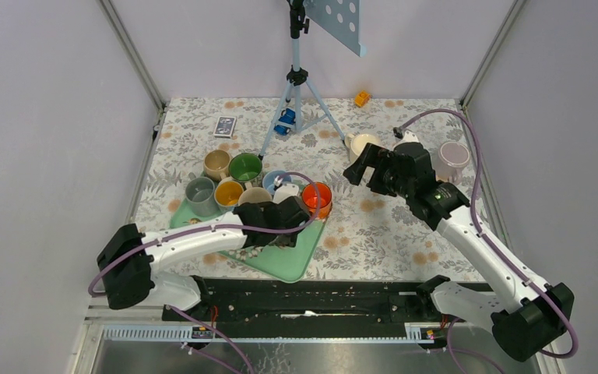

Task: Turn the mug right side up
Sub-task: Place the cup on the tray.

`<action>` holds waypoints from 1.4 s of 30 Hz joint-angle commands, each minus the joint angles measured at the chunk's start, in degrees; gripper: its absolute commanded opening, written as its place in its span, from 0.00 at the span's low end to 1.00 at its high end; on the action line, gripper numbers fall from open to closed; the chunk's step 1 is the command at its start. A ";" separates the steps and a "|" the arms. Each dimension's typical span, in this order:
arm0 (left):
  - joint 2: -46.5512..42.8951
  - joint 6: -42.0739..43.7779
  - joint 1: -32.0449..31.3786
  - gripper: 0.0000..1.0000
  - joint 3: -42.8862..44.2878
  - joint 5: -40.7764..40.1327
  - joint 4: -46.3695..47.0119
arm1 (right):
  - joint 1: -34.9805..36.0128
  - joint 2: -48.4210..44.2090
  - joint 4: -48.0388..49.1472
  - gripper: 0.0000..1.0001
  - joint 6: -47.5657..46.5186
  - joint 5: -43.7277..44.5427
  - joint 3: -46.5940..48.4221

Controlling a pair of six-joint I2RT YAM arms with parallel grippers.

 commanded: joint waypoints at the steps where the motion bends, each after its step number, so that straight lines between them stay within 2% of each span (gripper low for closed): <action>1: -3.71 1.08 -0.13 0.58 3.56 -1.84 -1.11 | 0.28 0.84 -0.35 1.00 0.19 0.84 1.81; 9: -8.83 4.63 -0.13 0.74 6.37 1.94 -1.82 | 0.28 3.14 -3.80 1.00 -0.64 4.49 3.59; 15: -12.73 6.84 -0.13 0.98 7.59 4.60 0.24 | 0.35 4.13 -4.56 1.00 -0.61 6.82 3.89; 21: -14.68 8.76 -0.05 0.99 9.58 5.32 1.55 | -0.03 5.60 -4.72 1.00 -2.27 10.50 5.20; 24: -14.80 10.14 0.23 0.99 9.57 6.02 3.33 | -3.09 7.81 -5.04 1.00 -2.98 9.66 6.55; 29: -13.71 13.12 2.11 0.99 10.64 10.36 6.77 | -12.37 11.01 -2.93 1.00 -3.22 6.11 6.10; 42: -11.47 17.18 8.36 0.99 8.85 20.00 13.68 | -33.68 19.47 3.28 1.00 -6.06 9.89 8.20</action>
